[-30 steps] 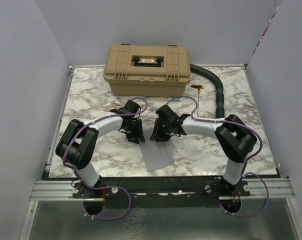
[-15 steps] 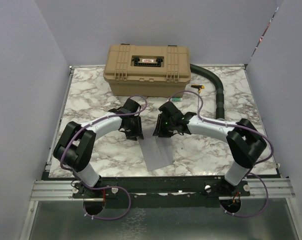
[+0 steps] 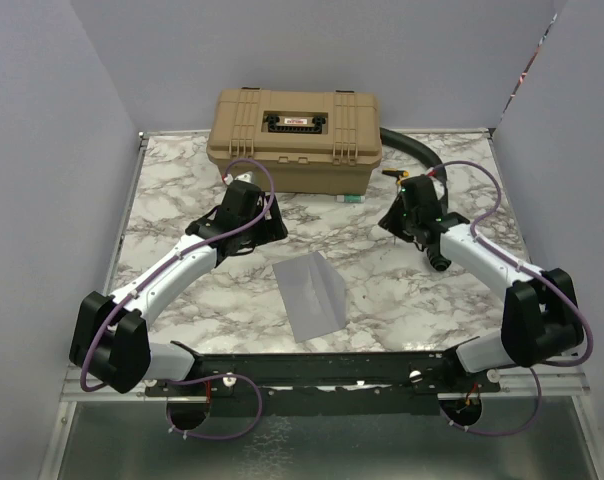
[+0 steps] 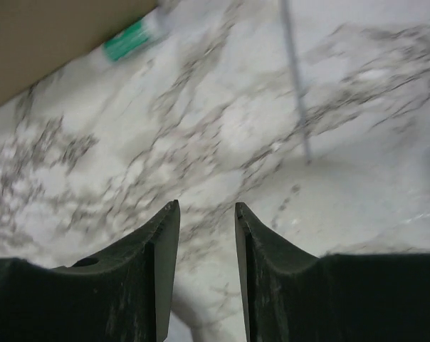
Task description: Place the letter into the envelope and seal it
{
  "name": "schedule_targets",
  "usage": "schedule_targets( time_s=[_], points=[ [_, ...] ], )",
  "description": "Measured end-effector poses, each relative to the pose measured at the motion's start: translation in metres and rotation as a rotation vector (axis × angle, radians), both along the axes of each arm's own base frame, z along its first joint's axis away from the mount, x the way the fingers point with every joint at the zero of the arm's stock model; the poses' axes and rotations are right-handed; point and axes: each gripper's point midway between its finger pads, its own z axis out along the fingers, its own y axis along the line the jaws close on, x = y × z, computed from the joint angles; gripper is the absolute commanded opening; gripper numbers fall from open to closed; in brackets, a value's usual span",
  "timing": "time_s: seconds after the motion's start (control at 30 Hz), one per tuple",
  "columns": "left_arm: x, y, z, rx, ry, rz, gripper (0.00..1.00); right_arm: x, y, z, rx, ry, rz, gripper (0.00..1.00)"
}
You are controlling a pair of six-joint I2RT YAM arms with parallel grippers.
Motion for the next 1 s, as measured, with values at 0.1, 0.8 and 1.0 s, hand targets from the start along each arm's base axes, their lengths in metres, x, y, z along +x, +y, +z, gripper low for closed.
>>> schedule_targets(
  time_s=[0.1, 0.8, 1.0],
  points=[
    [0.003, -0.002, 0.002, -0.023, -0.015, 0.013, 0.91, 0.020, -0.036, -0.020, 0.036, 0.044, -0.098, 0.40],
    [0.014, -0.012, -0.003, -0.059, 0.009, 0.017, 0.95, 0.126, 0.017, -0.085, 0.568, 0.232, -0.376, 0.46],
    [0.014, -0.012, -0.003, -0.062, 0.010, 0.011, 0.95, 0.142, 0.017, -0.077, 0.634, 0.196, -0.443, 0.46]
  ],
)
